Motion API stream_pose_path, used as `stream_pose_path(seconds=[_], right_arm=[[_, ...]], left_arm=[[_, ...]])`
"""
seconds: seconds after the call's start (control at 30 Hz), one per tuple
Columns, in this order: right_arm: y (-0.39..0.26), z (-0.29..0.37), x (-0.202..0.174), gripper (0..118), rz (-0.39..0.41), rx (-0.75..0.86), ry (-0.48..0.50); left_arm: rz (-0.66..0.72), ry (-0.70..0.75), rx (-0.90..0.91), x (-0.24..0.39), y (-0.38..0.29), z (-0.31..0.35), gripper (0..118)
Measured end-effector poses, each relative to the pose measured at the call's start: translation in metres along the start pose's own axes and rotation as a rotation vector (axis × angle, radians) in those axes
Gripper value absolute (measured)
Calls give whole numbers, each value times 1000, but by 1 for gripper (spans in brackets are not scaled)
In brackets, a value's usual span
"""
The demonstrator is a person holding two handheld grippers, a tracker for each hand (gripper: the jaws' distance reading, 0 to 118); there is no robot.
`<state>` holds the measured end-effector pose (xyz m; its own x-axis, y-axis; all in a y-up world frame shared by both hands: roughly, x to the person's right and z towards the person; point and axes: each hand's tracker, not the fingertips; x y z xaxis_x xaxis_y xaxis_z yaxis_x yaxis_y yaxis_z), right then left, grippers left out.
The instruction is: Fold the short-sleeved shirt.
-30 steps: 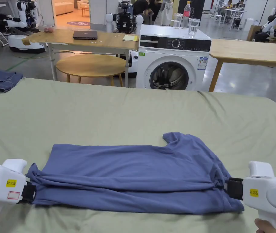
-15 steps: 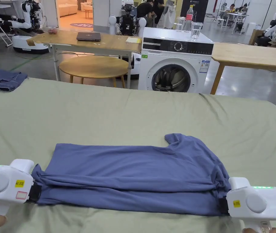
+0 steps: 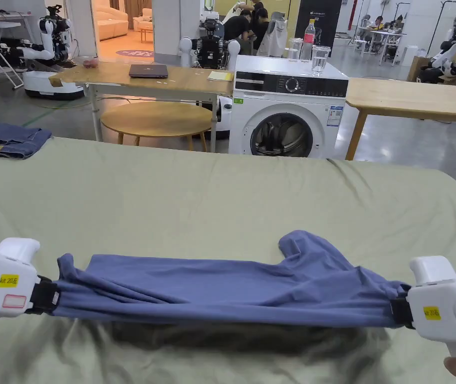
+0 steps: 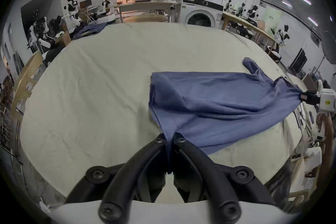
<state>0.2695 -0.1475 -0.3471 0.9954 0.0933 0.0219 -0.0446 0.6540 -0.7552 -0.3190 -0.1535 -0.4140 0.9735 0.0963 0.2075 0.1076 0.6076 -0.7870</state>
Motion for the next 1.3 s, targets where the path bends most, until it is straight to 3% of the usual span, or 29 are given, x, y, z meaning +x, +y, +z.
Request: stream_pose_path(seconds=[0.37, 0.7, 0.73, 0.8, 0.87, 0.9, 1.0, 1.13, 1.17, 1.23, 1.27, 1.3], right_arm=[[-117, -7, -24, 6, -7, -151, -7], [-124, -34, -31, 8, -43, -183, -30], [-119, -31, -31, 10, -42, -185, -33], [-109, -20, -35, 33, -31, -144, -82], [-95, -5, -36, 53, -33, -65, -122], [-86, 2, -37, 56, -48, -27, -125], [-63, 13, -40, 56, -81, 95, -85], [-38, 23, -63, 54, -106, 296, -84], [-34, 24, -69, 48, -115, 348, -75], [-25, 29, -84, 12, -118, 393, -64], [-21, 28, -91, 7, -126, 426, -54], [-19, 27, -98, 6, -136, 449, -61]], left_arm=[[61, -26, -118, -29, -93, -19, 0], [62, 6, -164, -26, -108, -52, 0], [53, 15, -170, -19, -107, -48, 0], [50, 28, -167, -14, -100, -45, 2], [40, 55, -130, 1, -93, -30, 20], [31, 66, -89, 6, -88, -25, 38], [31, 27, 22, 22, -74, -8, 45], [-15, 19, 234, 48, -58, 9, 45], [-25, 31, 282, 56, -55, 13, 45], [-37, 41, 364, 69, -53, 18, 45], [-42, 44, 414, 74, -52, 21, 43], [-43, 52, 446, 79, -51, 23, 34]])
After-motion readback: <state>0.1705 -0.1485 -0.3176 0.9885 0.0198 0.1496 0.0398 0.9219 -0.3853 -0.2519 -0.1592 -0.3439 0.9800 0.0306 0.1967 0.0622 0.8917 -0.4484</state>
